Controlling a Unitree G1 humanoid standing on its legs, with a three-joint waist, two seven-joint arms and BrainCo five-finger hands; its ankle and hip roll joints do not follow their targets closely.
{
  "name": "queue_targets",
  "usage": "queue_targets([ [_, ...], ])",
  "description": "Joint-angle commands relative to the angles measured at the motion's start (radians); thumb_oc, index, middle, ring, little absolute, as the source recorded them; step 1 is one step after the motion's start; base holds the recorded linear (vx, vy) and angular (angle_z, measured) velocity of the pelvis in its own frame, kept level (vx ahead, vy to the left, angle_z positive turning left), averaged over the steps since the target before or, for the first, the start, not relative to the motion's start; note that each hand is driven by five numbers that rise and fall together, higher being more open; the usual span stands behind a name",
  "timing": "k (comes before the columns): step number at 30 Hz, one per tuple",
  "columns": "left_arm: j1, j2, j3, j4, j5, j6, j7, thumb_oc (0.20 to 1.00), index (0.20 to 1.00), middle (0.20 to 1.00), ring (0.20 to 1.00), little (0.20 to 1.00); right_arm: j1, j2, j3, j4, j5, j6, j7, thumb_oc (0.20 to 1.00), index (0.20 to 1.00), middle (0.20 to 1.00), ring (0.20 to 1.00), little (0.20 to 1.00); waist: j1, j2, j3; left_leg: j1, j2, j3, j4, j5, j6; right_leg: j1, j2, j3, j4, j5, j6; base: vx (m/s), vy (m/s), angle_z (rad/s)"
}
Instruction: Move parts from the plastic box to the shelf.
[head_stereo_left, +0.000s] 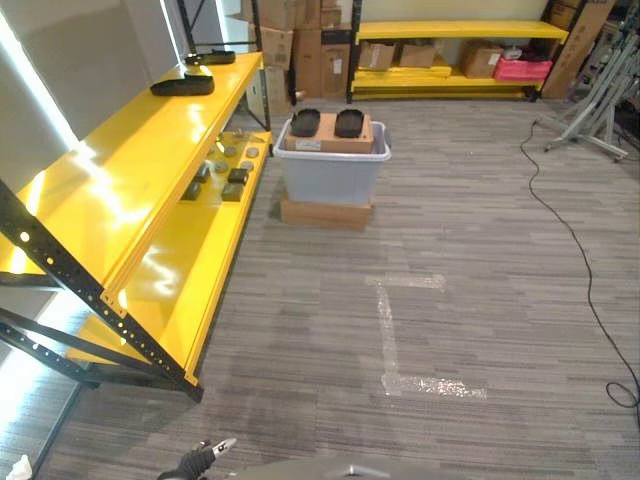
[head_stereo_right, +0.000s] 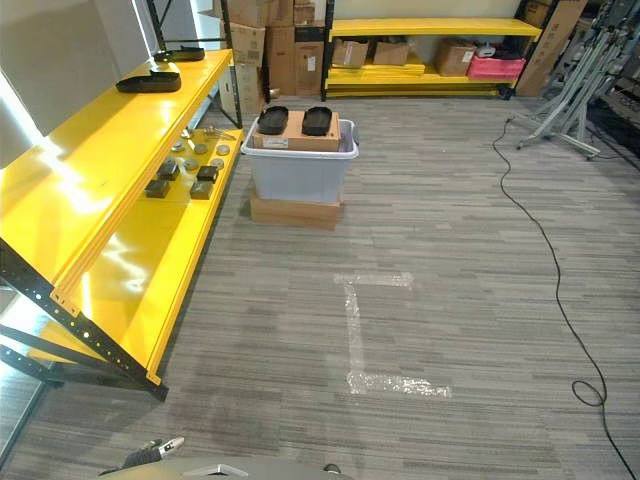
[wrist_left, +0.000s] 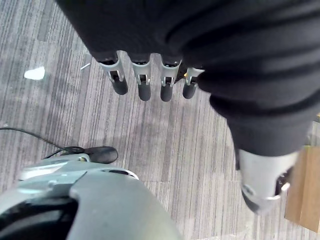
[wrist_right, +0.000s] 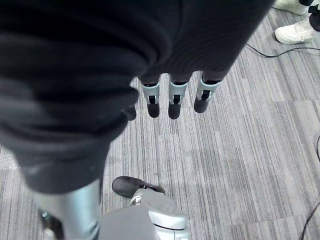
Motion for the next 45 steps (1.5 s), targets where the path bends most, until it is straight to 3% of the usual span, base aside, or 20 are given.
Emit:
queue_targets([
  [1, -0.053, 0.021, -0.023, 0.022, 0.007, -0.042, -0.006, 1.0, 1.0, 1.0, 1.0, 1.0, -0.066, -0.008, 0.017, 0.08, -0.021, -0.014, -0.015, 1.0, 1.0, 1.0, 1.0, 1.0, 0.021, -0.001, 0.019, 0.002, 0.01, 0.073, -0.003, -0.071, -0.021, 0.028, -0.041, -0.02, -0.003, -0.068, 0.099, 0.0, 0.0, 0.0],
  [8, -0.05, 0.018, -0.001, 0.02, -0.047, -0.033, 0.005, 1.0, 1.0, 1.0, 1.0, 1.0, -0.061, -0.002, 0.025, 0.076, -0.038, -0.024, -0.022, 1.0, 1.0, 1.0, 1.0, 1.0, 0.02, -0.003, 0.014, 0.003, 0.012, 0.078, -0.003, -0.072, -0.022, 0.031, -0.041, -0.024, -0.003, -0.07, 0.097, 0.0, 0.0, 0.0],
  [9, -0.051, 0.014, 0.01, 0.03, -0.077, -0.004, 0.013, 1.0, 1.0, 1.0, 1.0, 1.0, -0.06, 0.002, 0.03, 0.074, -0.047, -0.026, -0.041, 1.0, 1.0, 1.0, 1.0, 1.0, 0.02, -0.003, 0.012, 0.003, 0.014, 0.079, -0.003, -0.071, -0.023, 0.032, -0.041, -0.024, -0.003, -0.07, 0.097, 0.01, -0.002, -0.04],
  [13, -0.052, 0.005, 0.029, 0.053, -0.088, 0.01, 0.027, 1.0, 1.0, 1.0, 1.0, 1.0, -0.063, 0.004, 0.033, 0.066, -0.052, -0.056, -0.067, 1.0, 1.0, 1.0, 1.0, 1.0, 0.021, -0.004, 0.013, 0.006, 0.014, 0.078, -0.001, -0.071, -0.022, 0.038, -0.042, -0.026, -0.003, -0.07, 0.095, 0.02, 0.009, -0.07],
  [18, -0.057, -0.002, 0.033, 0.084, -0.08, 0.013, 0.042, 1.0, 1.0, 1.0, 1.0, 1.0, -0.066, 0.006, 0.037, 0.066, -0.061, -0.012, -0.057, 1.0, 1.0, 1.0, 1.0, 1.0, 0.021, -0.002, 0.009, 0.011, 0.013, 0.076, -0.002, -0.073, -0.021, 0.045, -0.041, -0.029, -0.003, -0.072, 0.094, 0.01, 0.005, 0.0],
  [30, -0.066, -0.007, 0.035, 0.111, -0.064, 0.023, 0.044, 1.0, 1.0, 1.0, 1.0, 1.0, -0.062, 0.009, 0.047, 0.073, -0.055, -0.014, -0.032, 1.0, 1.0, 1.0, 1.0, 1.0, 0.027, -0.01, 0.005, 0.015, 0.009, 0.068, -0.002, -0.073, -0.019, 0.053, -0.043, -0.038, -0.003, -0.07, 0.096, 0.01, 0.003, 0.0],
  [37, -0.07, -0.01, 0.028, 0.111, -0.075, 0.063, 0.028, 1.0, 1.0, 1.0, 1.0, 1.0, -0.066, 0.011, 0.046, 0.071, -0.048, -0.004, -0.025, 1.0, 1.0, 1.0, 1.0, 1.0, 0.028, -0.009, 0.007, 0.014, 0.007, 0.062, 0.0, -0.073, -0.017, 0.054, -0.043, -0.036, -0.003, -0.069, 0.096, 0.0, 0.0, 0.0],
  [45, -0.084, -0.009, 0.036, 0.128, -0.088, 0.029, 0.034, 1.0, 1.0, 1.0, 1.0, 1.0, -0.067, 0.012, 0.043, 0.071, 0.0, -0.034, -0.038, 1.0, 1.0, 1.0, 1.0, 1.0, 0.024, -0.009, 0.005, 0.017, 0.007, 0.068, 0.0, -0.072, -0.018, 0.058, -0.044, -0.038, -0.002, -0.068, 0.096, 0.0, 0.0, 0.0],
])
